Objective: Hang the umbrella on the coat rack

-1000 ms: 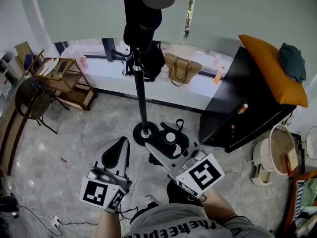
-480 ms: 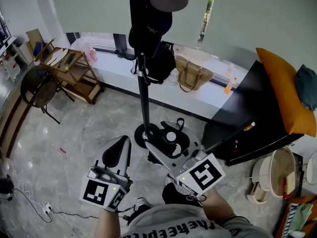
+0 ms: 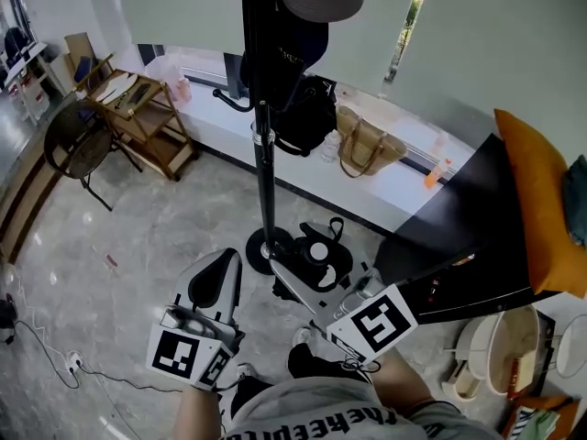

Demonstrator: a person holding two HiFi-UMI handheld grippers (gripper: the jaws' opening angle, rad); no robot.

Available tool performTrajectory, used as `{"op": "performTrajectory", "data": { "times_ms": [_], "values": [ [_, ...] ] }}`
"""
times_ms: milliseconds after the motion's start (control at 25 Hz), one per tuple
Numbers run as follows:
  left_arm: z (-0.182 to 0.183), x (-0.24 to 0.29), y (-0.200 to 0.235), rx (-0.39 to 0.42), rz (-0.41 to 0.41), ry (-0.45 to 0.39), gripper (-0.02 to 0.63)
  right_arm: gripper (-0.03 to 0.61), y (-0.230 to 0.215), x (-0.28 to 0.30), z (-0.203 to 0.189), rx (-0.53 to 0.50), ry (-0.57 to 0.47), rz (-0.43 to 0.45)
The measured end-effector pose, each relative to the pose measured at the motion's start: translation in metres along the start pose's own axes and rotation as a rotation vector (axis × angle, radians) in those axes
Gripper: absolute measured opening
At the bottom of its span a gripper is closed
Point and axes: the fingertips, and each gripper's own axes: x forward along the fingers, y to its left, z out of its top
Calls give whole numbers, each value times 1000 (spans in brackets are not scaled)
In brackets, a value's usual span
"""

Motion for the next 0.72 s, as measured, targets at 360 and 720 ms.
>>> {"op": "performTrajectory", "data": {
  "times_ms": [360, 720],
  "values": [
    [-4, 19, -9, -4, 66, -1, 15, 249, -22, -1, -5, 8, 0, 69],
    [-5, 25, -15, 9, 122, -3, 15, 249, -29, 0, -9, 14, -8, 132]
  ]
}}
